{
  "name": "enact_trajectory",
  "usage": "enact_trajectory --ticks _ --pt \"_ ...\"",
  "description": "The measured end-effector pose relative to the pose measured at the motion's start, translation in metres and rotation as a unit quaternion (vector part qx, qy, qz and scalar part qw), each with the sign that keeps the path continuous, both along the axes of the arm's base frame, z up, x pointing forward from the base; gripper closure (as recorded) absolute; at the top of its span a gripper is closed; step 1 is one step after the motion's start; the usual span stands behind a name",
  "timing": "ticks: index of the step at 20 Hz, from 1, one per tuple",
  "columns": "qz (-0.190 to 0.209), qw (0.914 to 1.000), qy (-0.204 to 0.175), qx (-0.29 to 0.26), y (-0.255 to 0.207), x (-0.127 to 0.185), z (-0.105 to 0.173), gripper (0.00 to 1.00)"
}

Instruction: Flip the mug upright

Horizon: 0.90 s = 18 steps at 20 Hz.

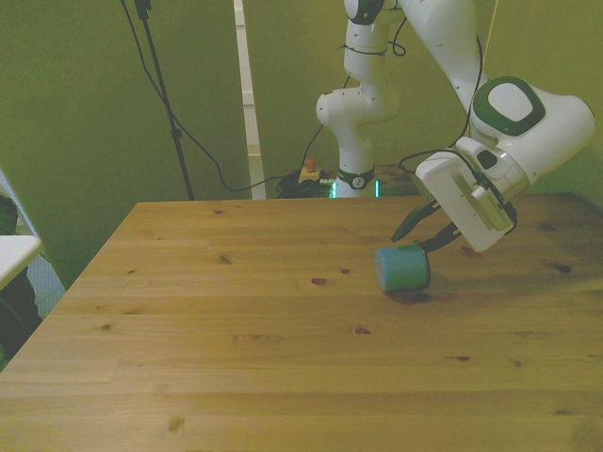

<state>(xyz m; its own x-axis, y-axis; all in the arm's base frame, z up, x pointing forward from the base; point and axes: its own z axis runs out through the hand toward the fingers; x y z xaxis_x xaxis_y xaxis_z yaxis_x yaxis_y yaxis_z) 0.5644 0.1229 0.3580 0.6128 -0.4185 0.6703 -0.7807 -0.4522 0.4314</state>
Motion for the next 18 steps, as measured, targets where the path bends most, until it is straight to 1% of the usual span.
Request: enact_trajectory --ticks 3,7,9,11,14,18 --pt "-0.006 1.0000 0.005 -0.002 -0.006 0.001 -0.006 1.00" --pt "-0.015 0.9999 0.001 -0.003 -0.016 0.004 -0.002 1.00" --pt "-0.015 0.9999 0.003 -0.002 -0.018 0.003 -0.006 1.00" --pt "-0.016 0.9999 -0.001 -0.001 -0.017 0.003 -0.003 1.00" --pt "-0.017 0.9998 -0.012 0.002 -0.018 0.001 0.008 1.00" --pt "-0.013 0.9987 -0.043 0.022 -0.019 -0.003 0.039 1.00"
